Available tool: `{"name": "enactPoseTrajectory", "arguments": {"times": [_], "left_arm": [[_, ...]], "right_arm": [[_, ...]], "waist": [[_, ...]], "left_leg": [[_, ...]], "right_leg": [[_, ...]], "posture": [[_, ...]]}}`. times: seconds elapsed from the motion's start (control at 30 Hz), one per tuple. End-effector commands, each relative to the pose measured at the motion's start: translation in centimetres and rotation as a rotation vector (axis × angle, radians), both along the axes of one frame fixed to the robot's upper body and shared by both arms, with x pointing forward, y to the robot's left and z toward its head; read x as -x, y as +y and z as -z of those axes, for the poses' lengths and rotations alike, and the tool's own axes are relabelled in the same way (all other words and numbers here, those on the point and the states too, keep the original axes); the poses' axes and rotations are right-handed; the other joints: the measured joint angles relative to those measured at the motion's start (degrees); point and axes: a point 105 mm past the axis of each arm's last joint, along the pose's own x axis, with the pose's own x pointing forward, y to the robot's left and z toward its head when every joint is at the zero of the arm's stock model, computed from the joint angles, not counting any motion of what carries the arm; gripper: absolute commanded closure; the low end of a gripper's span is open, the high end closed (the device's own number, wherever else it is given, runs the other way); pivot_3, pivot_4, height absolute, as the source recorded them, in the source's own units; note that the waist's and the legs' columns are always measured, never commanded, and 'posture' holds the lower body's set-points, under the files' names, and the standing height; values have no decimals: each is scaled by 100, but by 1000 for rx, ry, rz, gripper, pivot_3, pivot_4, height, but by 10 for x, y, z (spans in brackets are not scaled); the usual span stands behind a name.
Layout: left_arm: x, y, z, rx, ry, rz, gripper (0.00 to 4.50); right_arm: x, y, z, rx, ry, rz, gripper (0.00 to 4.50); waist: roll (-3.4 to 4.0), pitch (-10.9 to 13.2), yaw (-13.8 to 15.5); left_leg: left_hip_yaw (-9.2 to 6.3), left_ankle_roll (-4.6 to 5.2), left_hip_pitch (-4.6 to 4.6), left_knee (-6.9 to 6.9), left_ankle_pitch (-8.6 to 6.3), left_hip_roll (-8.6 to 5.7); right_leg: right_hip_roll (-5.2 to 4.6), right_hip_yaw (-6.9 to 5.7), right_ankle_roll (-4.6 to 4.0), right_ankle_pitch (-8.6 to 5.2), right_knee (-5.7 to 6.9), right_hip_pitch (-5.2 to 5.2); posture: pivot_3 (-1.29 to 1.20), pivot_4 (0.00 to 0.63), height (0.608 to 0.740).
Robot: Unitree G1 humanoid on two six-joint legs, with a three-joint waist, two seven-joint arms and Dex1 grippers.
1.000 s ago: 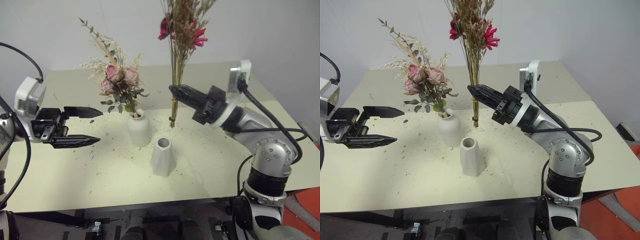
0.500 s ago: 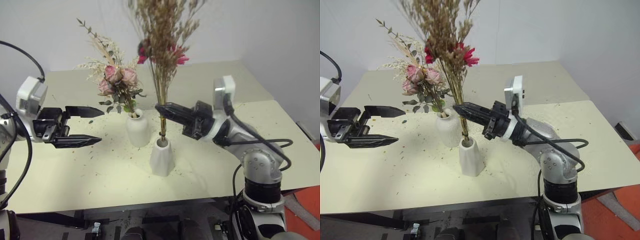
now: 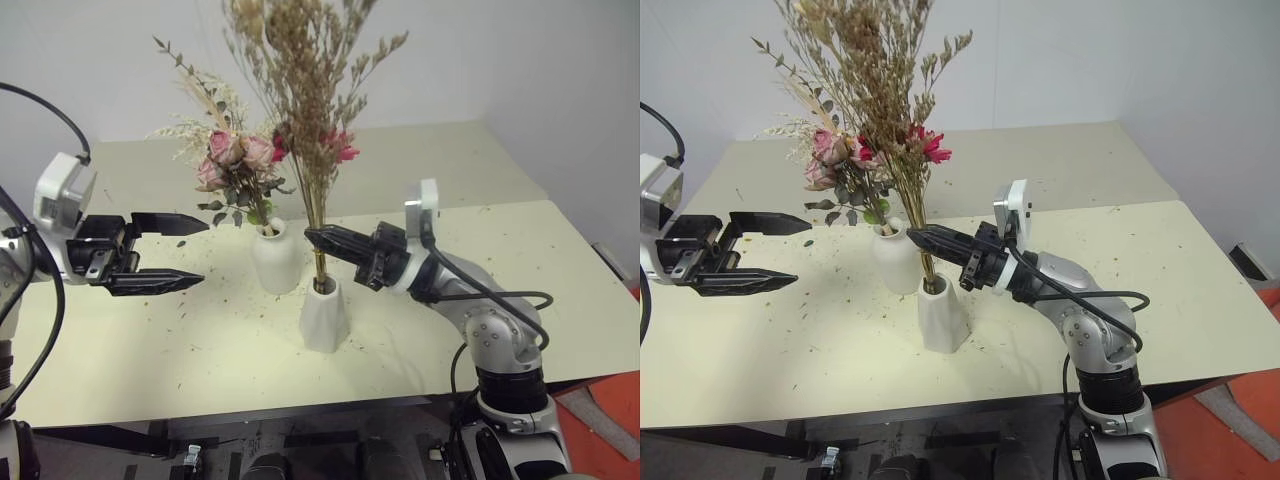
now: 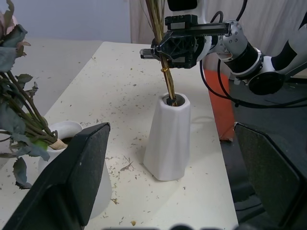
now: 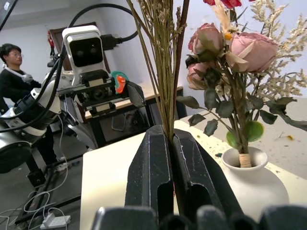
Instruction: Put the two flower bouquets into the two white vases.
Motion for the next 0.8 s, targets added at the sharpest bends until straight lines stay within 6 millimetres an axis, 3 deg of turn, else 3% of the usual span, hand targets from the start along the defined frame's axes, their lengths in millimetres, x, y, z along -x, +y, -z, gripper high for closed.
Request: {"name": "enactPoseTrajectory", "arguments": {"times": [0.03,0.43,0.53,0.8], "left_arm": [[4,-2,-10,-7,-45,15,0],[2,-1,-9,-10,-43,11,0],[1,-1,-8,-12,-43,12,0],[-3,-2,-7,-11,-44,20,0]], "right_arm": [[7,-1,-4,-10,-53,-10,4479],[2,-4,17,33,-72,42,4479],[1,-5,17,27,-93,59,3651],[5,-20,15,18,-168,95,935]], "waist": [[0,0,3],[0,0,4],[0,0,9],[0,0,9]], "left_leg": [[0,0,0,0,0,0],[0,0,0,1,0,0],[0,0,0,1,0,0],[0,0,0,1,0,0]], "right_leg": [[0,0,0,0,-1,1],[0,0,0,0,0,1],[0,0,0,0,-1,2],[0,0,0,0,0,2]], "posture": [[0,150,740],[0,150,740],[0,150,740],[0,150,740]]}}
